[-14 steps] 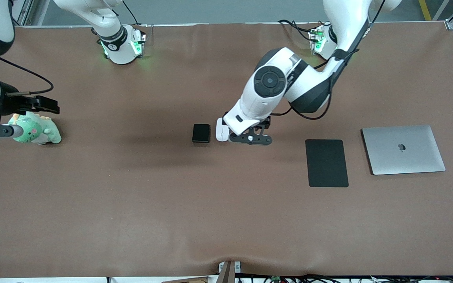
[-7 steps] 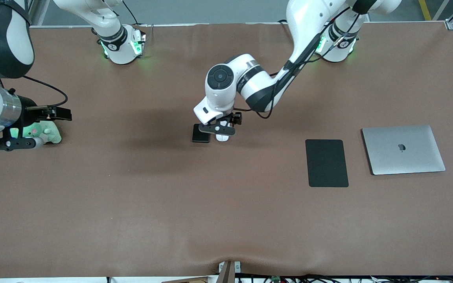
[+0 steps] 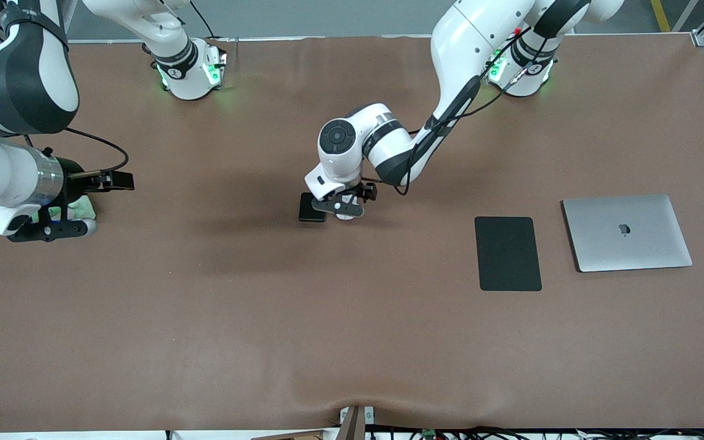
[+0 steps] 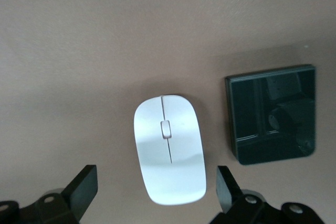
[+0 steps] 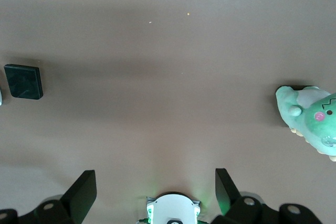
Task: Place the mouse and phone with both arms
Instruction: 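Close the left gripper on the mouse while the right gripper nears the phone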
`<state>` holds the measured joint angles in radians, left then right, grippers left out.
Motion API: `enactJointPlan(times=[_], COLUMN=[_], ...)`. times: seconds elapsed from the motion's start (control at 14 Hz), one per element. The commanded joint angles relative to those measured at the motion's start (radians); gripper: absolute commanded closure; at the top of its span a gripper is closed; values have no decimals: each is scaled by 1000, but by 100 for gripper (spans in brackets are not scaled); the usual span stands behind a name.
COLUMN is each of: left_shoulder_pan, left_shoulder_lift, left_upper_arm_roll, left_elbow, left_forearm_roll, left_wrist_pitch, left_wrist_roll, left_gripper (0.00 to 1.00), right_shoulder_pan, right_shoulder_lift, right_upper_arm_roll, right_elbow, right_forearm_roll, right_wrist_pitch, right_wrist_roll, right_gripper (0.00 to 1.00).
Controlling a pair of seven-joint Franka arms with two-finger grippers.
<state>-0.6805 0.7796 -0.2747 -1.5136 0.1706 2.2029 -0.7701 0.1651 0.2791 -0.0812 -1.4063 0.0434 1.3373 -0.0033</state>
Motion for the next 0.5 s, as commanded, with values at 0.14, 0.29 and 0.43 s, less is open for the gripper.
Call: enactJointPlan(times=[0.14,0.29,0.43], left_shoulder_pan=[-17,-19,-25], left_shoulder_lift=[38,46,61], left_upper_arm_roll=[6,8,8], left_elbow=[3,9,13], left_forearm_roll=[23,24,23], left_wrist_pitch=[64,66,67], left_wrist_roll=[-66,-89,-103], left_gripper=[0,0,0], right_shoulder_pan=[10,27,36], right_shoulder_lift=[2,2,2], right_upper_arm_roll=[-3,-3,-3], right_elbow=[4,-20,-55], right_forearm_roll=[65,69,81], right_wrist_pitch=[-3,19,69], right_wrist_roll=[63,77,77], right_gripper=[0,0,0])
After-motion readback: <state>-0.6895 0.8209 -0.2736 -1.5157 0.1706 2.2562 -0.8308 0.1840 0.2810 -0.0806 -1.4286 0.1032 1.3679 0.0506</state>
